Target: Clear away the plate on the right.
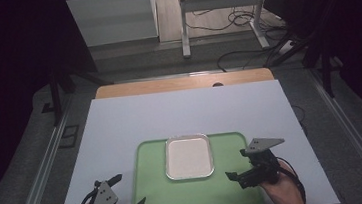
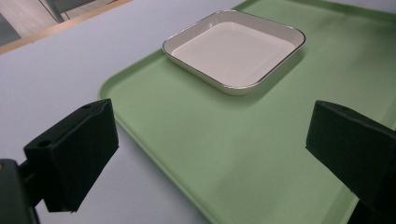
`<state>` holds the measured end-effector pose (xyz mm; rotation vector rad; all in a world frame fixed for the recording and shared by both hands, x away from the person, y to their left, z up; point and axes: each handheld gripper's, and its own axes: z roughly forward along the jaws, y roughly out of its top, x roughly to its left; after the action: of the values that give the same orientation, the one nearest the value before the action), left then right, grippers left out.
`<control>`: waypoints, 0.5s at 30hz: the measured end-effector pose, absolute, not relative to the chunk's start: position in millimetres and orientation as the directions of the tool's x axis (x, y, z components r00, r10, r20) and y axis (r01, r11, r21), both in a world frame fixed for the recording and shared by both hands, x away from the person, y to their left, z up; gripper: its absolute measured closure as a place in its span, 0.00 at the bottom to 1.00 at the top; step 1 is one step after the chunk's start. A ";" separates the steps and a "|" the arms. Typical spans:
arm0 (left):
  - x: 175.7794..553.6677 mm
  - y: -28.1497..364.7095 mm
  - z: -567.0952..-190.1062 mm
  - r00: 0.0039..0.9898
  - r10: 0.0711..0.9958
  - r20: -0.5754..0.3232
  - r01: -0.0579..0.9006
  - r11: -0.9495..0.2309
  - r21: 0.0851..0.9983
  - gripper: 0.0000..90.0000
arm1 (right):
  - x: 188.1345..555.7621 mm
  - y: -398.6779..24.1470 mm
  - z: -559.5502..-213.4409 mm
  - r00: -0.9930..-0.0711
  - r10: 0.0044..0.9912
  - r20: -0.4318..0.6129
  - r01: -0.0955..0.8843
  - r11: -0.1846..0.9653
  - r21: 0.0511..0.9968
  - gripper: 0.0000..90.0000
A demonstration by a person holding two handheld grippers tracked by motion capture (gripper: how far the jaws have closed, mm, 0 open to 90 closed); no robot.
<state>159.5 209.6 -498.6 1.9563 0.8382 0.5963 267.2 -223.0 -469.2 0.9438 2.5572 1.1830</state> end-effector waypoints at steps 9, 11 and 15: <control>159.5 209.4 -498.6 0.655 0.752 0.077 0.321 -0.368 0.873 0.02 | 264.0 -234.3 -466.8 -0.774 0.625 0.107 0.479 0.465 0.745 0.04; 159.5 209.4 -498.6 0.656 0.751 0.078 0.320 -0.370 0.872 0.02 | 262.8 -236.5 -466.2 -0.770 0.631 0.096 0.475 0.466 0.746 0.03; 159.5 209.0 -498.7 0.655 0.752 0.075 0.320 -0.366 0.874 0.02 | 259.5 -239.9 -466.9 -0.766 0.640 0.063 0.461 0.478 0.748 0.00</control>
<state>159.5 209.0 -498.7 1.9551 0.8381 0.5939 259.5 -239.9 -466.9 0.9477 2.5005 1.1612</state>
